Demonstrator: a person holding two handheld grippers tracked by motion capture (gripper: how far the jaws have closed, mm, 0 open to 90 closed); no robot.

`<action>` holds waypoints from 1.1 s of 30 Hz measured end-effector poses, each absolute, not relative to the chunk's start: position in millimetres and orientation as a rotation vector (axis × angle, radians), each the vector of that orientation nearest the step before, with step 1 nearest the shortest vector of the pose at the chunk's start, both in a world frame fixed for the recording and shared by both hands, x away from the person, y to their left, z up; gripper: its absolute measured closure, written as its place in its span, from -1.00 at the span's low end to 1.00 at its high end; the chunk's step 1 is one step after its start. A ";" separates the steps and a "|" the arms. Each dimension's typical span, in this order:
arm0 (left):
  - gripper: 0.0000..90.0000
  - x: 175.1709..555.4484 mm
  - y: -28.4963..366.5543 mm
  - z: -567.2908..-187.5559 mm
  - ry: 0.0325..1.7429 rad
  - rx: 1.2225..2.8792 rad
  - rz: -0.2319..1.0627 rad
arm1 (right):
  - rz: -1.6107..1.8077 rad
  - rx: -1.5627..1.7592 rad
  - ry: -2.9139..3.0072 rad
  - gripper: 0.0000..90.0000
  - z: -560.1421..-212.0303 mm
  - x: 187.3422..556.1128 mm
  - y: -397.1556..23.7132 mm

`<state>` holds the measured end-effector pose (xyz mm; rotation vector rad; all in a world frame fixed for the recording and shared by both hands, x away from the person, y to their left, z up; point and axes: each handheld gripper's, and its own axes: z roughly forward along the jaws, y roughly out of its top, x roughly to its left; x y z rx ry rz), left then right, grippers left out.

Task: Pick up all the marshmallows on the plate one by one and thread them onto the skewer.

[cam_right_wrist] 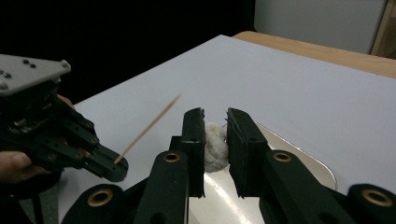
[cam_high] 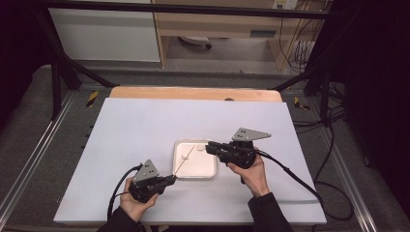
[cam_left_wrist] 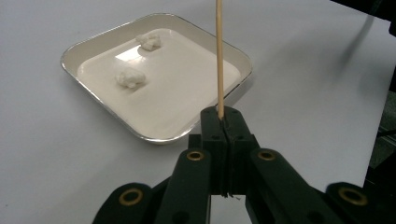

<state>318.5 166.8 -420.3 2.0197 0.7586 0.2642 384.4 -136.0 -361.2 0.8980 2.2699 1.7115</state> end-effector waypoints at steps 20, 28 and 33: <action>0.97 313.0 156.4 -421.2 0.699 2.031 0.275 | 1.837 0.936 2.273 0.73 -349.5 386.9 -130.8; 0.97 311.6 157.1 -420.6 0.691 2.017 0.287 | 1.876 0.963 2.289 0.74 -350.8 388.0 -129.1; 0.97 310.3 157.1 -421.2 0.678 1.999 0.296 | 1.938 0.978 2.294 0.77 -350.9 388.2 -128.1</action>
